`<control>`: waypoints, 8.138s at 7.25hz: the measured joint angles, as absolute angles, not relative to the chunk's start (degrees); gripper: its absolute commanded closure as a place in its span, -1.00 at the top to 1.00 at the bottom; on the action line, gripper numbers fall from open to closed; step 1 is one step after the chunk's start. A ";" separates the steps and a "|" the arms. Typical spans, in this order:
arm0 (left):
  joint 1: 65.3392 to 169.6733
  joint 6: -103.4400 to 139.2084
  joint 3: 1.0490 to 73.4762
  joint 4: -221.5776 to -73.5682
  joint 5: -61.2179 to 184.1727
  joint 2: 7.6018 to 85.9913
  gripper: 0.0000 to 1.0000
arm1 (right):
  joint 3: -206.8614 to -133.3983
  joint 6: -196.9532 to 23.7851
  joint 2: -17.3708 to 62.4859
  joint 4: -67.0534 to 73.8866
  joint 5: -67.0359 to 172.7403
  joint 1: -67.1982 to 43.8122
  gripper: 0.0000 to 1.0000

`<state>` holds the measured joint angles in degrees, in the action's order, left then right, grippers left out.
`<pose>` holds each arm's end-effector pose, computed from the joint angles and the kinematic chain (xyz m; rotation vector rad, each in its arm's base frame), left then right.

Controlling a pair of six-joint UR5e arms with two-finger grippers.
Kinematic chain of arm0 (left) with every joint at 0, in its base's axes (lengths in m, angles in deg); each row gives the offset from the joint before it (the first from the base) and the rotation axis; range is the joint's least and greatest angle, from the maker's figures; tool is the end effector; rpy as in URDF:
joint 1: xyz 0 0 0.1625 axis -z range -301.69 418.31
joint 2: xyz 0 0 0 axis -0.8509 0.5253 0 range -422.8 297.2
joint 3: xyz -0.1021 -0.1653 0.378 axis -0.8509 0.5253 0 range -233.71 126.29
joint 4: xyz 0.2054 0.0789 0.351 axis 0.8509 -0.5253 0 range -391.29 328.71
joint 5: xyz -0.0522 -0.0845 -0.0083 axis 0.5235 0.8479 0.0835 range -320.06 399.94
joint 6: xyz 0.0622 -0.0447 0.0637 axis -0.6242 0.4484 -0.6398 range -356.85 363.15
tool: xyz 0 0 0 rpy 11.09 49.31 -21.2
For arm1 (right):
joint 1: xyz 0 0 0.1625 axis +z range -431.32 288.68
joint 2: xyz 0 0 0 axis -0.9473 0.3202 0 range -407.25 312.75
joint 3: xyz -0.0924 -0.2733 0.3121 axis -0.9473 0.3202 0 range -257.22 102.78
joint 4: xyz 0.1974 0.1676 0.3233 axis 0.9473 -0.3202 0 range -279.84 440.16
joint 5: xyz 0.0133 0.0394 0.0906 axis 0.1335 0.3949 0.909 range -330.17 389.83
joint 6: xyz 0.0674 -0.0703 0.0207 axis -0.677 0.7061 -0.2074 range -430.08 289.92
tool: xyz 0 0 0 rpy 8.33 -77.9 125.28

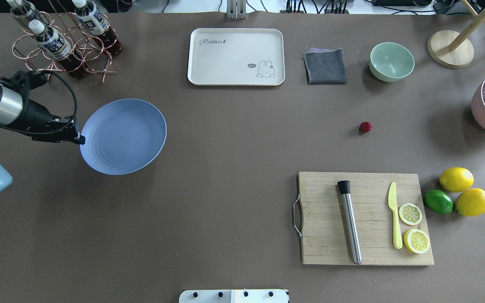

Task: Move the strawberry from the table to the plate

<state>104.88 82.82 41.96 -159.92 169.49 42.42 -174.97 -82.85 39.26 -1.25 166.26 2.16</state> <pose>0.3582 -0.4799 0.3858 -0.0758 1.1686 -0.2006 -0.0913 -0.5233 0.5411 0.1137 -0.8594 -0.2014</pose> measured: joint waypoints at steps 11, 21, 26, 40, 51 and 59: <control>83.54 96.96 44.06 -149.24 146.67 55.08 -1.00 | -163.45 -111.86 22.17 8.30 152.35 -20.20 0.76; 83.71 96.67 45.12 -149.17 146.64 52.88 0.45 | -162.41 -112.00 20.86 8.32 151.27 -22.29 -1.00; 87.78 88.41 48.98 -149.16 148.11 45.87 0.44 | -170.77 -132.71 14.26 6.91 149.84 -30.65 -1.00; 106.96 62.58 49.83 -149.11 163.79 33.51 0.45 | -172.24 -138.89 5.95 -4.14 141.94 -38.68 1.00; 145.40 4.24 41.31 -130.46 181.60 20.98 0.94 | -160.16 -57.23 38.56 -6.13 163.96 15.58 1.00; 146.99 3.51 40.38 -130.87 176.54 20.94 0.95 | -159.86 -56.57 38.97 -5.99 162.76 16.57 1.00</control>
